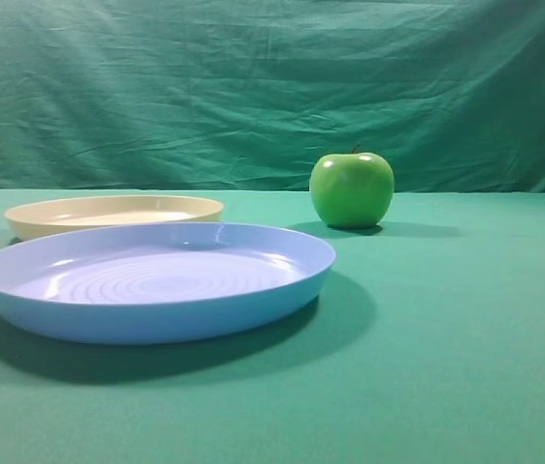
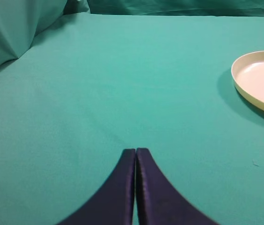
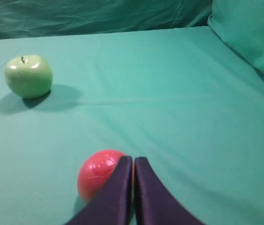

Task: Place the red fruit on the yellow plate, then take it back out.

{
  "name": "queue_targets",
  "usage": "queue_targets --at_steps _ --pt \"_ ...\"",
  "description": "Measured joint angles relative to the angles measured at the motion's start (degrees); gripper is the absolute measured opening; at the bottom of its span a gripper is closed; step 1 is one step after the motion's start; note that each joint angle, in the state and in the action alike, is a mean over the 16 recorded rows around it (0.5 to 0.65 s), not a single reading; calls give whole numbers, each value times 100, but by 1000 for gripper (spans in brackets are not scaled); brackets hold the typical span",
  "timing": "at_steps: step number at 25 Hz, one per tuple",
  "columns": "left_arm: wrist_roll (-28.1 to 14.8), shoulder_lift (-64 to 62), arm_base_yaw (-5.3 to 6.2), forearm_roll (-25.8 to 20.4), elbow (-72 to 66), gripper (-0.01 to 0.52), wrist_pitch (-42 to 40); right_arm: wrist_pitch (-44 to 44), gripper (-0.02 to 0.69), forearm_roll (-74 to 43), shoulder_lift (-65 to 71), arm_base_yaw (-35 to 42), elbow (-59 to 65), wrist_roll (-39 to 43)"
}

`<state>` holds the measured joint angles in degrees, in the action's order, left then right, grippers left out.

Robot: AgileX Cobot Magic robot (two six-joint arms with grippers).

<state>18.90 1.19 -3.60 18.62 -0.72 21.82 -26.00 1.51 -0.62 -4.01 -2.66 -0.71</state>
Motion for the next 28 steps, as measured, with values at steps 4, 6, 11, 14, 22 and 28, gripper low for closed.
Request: queue_targets --at_steps 4,6,11,14,22,28 --pt "0 0 0 0 0 0 0 227 0 3 0 1 260 53" --pt "1 0 0 0 0 0 0 304 0 4 0 1 341 73" --pt "4 0 0 0 0 0 0 399 0 7 0 1 404 90" --pt "5 0 0 0 0 0 0 405 0 9 0 1 404 94" --pt "4 0 0 0 0 0 0 420 0 10 0 1 404 96" --pt "0 0 0 0 0 0 0 425 0 10 0 1 404 96"
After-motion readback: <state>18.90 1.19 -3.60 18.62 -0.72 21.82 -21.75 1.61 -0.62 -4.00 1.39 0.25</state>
